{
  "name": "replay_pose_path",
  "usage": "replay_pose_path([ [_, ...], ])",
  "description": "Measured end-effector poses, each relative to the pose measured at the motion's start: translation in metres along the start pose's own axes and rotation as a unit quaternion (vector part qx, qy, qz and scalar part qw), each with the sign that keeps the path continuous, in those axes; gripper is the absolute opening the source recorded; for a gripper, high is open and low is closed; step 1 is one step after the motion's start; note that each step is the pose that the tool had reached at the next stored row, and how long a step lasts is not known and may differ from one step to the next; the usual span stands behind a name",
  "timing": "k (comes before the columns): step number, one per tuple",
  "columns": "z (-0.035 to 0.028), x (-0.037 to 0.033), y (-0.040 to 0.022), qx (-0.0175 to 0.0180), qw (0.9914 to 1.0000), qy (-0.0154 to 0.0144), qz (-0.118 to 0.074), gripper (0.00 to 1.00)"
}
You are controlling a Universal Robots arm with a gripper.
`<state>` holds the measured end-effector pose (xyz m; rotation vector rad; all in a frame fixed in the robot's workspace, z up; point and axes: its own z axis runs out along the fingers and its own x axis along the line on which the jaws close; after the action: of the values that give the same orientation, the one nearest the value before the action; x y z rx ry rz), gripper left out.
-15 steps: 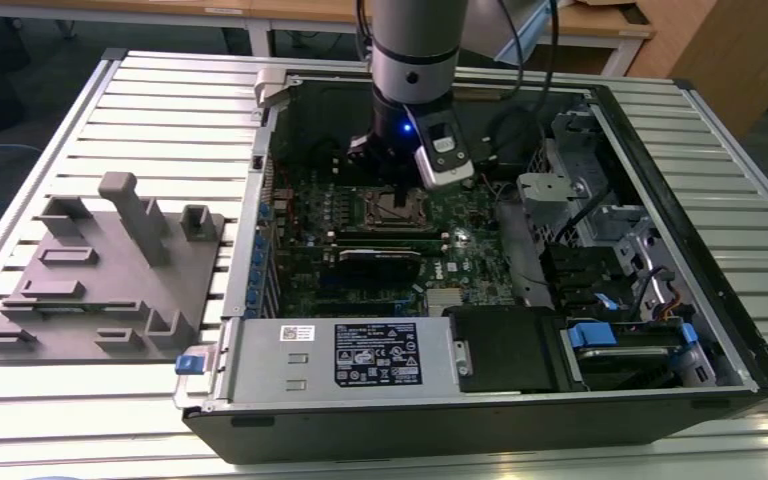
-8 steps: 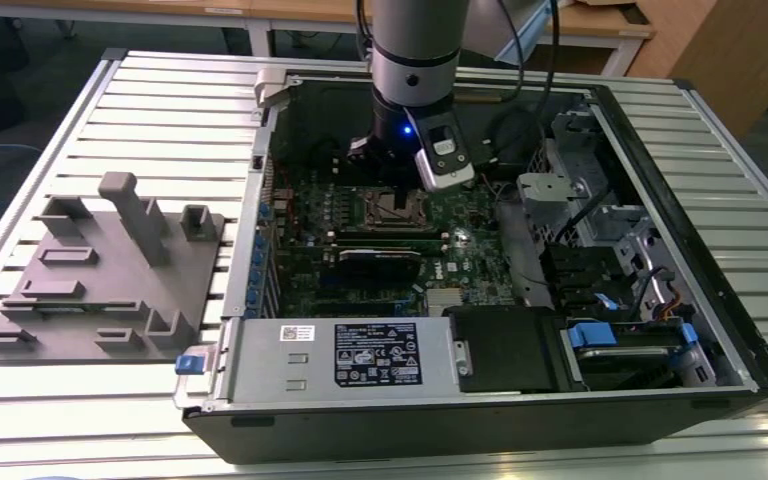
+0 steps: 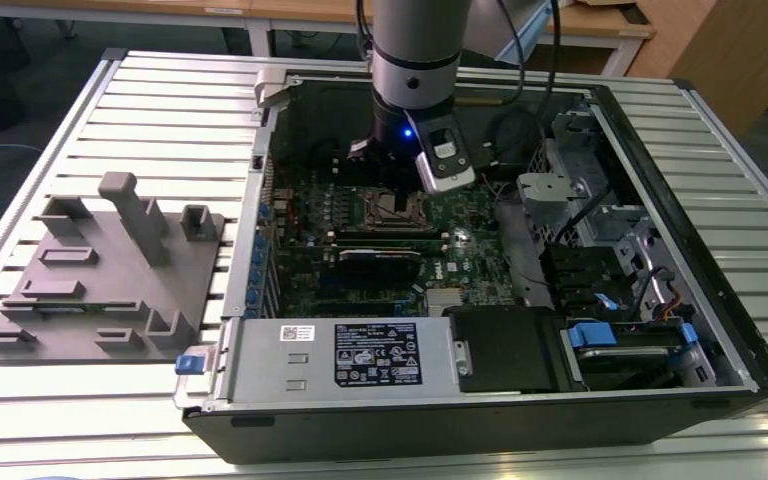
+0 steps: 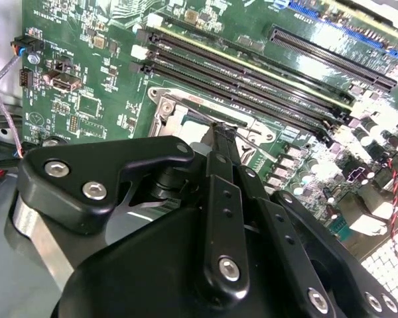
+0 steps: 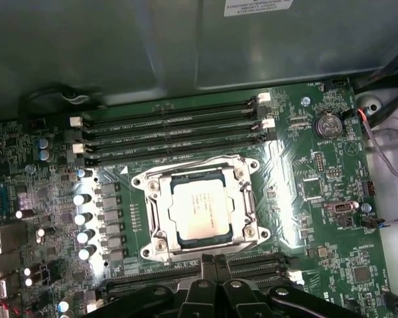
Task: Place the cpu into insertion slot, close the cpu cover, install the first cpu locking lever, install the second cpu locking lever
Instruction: 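Install the second cpu locking lever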
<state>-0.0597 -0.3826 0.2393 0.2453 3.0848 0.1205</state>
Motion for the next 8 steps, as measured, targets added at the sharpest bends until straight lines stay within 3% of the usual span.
replay_pose_path([
  [8,-0.0001,-0.0003,-0.0019,0.0000,1.00000,0.0000,0.000,0.11],
])
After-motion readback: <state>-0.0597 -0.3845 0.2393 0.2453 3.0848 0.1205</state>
